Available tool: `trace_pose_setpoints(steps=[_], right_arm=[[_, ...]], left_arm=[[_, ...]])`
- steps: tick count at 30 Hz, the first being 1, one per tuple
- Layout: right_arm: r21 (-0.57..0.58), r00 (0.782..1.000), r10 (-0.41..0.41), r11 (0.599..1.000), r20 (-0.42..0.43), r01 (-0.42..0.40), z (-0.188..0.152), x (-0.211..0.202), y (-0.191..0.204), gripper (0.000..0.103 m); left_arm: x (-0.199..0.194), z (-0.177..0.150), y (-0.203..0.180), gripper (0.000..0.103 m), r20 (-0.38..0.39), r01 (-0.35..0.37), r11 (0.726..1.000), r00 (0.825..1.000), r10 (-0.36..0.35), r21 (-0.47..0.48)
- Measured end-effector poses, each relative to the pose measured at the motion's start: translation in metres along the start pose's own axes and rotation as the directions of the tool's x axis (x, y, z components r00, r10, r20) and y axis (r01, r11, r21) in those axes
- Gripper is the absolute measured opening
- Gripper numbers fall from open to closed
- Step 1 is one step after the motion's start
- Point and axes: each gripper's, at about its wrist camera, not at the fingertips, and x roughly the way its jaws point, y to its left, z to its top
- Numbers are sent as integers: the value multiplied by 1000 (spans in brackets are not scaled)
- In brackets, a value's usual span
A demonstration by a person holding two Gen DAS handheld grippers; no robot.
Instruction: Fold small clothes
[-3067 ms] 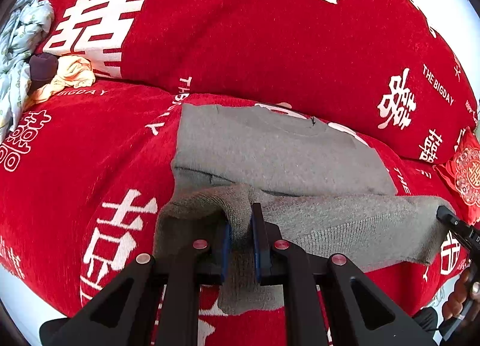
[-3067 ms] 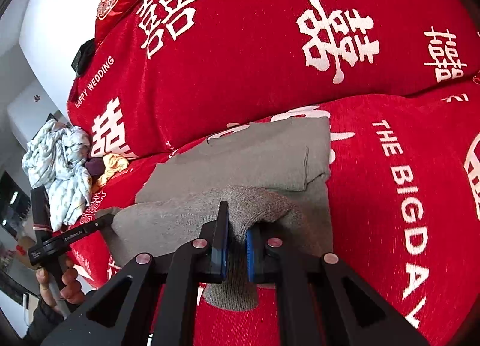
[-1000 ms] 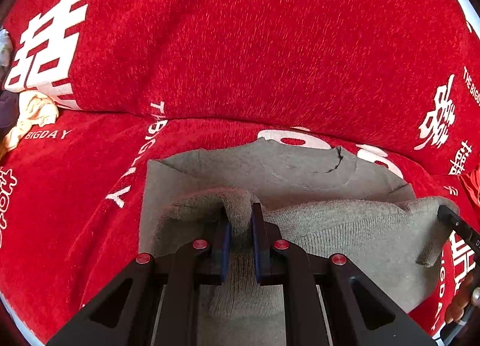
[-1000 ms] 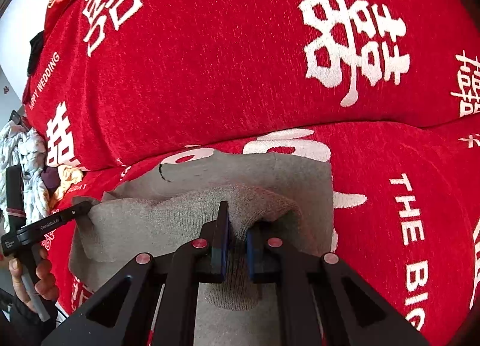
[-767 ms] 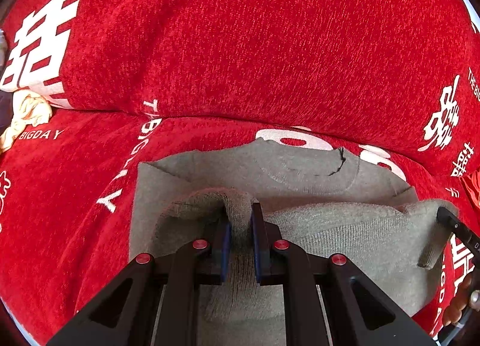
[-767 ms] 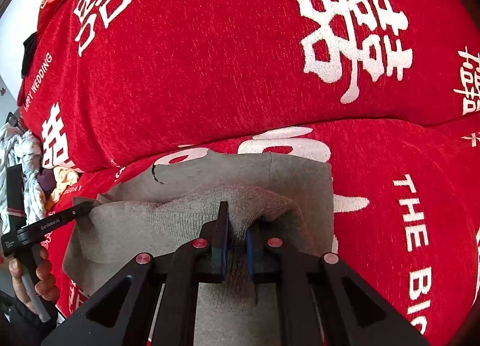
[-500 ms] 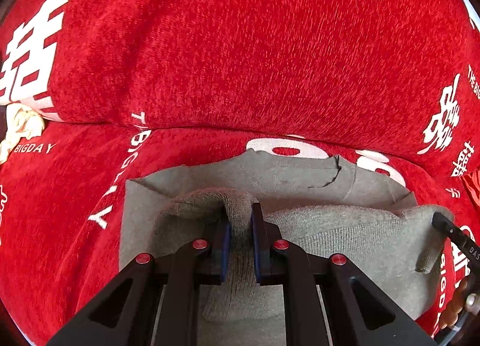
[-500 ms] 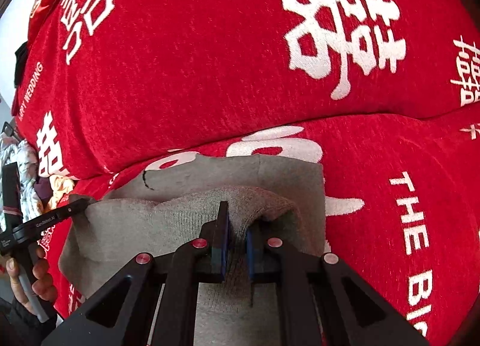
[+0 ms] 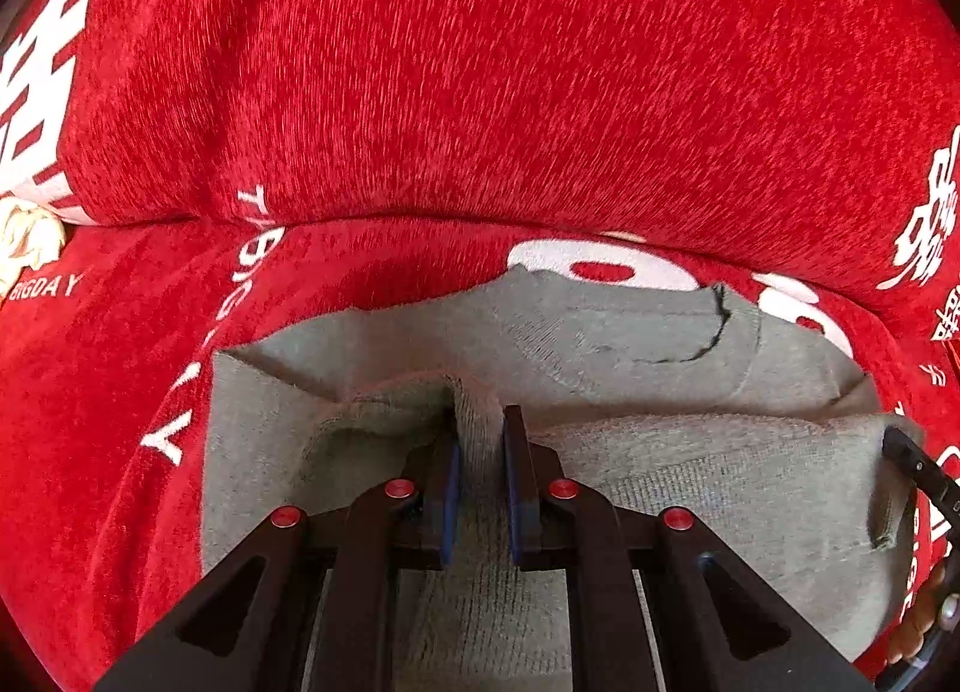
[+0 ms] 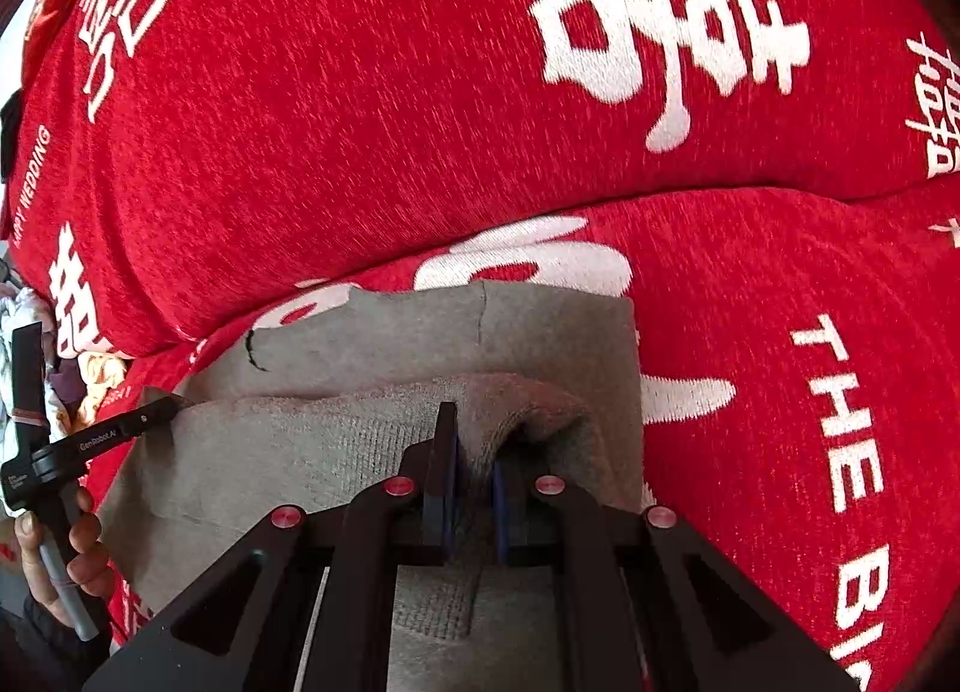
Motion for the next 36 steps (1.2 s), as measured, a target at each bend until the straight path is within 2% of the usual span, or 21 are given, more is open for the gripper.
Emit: trace_pose_setpoints(steps=[4, 5, 6, 8, 10, 14, 16, 19, 22, 25, 26, 27, 28, 29, 31, 32, 36], right_arm=[[-3, 1000, -4, 1000, -19, 3, 0, 6, -1, 11], [0, 1000, -1, 1000, -29, 1, 0, 7, -2, 12], [6, 999, -1, 1000, -35, 1, 0, 8, -2, 13], [23, 998, 5, 1000, -61, -4, 1, 10, -5, 17], [26, 998, 10, 1000, -62, -9, 2, 7, -4, 25], [33, 999, 31, 999, -28, -30, -2, -11, -2, 63], [24, 1000, 13, 1000, 2, -13, -6, -24, 1, 63], [18, 999, 33, 999, 21, -33, -14, -39, 4, 63], [-11, 999, 37, 999, 0, -37, -21, -37, 12, 63], [-37, 999, 31, 999, -37, -33, -26, -25, 22, 63], [-41, 998, 27, 999, -48, -29, -28, -21, 24, 57], [-48, 998, 19, 999, -57, -21, -30, -17, 25, 49], [-60, 998, 10, 998, -67, -14, -31, -14, 26, 35], [-71, 997, 2, 997, -76, -7, -32, -12, 26, 28], [-82, 998, -7, 997, -67, 2, -31, -12, 25, 14], [-82, 998, 3, 997, -62, -9, -31, -14, 24, 14], [-62, 998, 67, 996, -8, -67, -21, -25, 20, 14]], left_arm=[[6, -3, 2, 14, -15, -3, 1000, 1000, 3, 11], [9, -3, 2, 18, -34, 1, 1000, 999, 0, 13], [10, -3, 4, 24, -44, 4, 1000, 999, -4, 7], [9, -4, 10, 61, -58, 56, 998, 997, -58, -30], [-1, -6, 20, 72, -29, 75, 994, 997, -77, -81], [-23, -14, 37, 72, -1, 121, 986, 993, -122, -114], [-39, -25, 44, 72, 23, 145, 983, 989, -143, -112], [-52, -40, 47, 72, 34, 176, 980, 984, -174, -91], [-45, -48, 34, 72, -15, 176, 982, 984, -177, -61], [-33, -52, 13, 69, -47, 150, 989, 988, -150, -13], [-29, -52, 7, 58, -54, 139, 990, 989, -139, 4], [-27, -52, 2, 56, -56, 114, 993, 992, -113, 20], [-26, -52, -1, 52, -49, 100, 995, 994, -99, 30], [-26, -51, -2, 31, -41, 99, 994, 994, -98, 34], [-27, -47, -1, 15, -52, 126, 992, 991, -125, 18], [-28, -46, 1, 11, -49, 129, 992, 990, -129, 9], [-34, -36, 3, 11, -18, 142, 990, 990, -142, -4]])
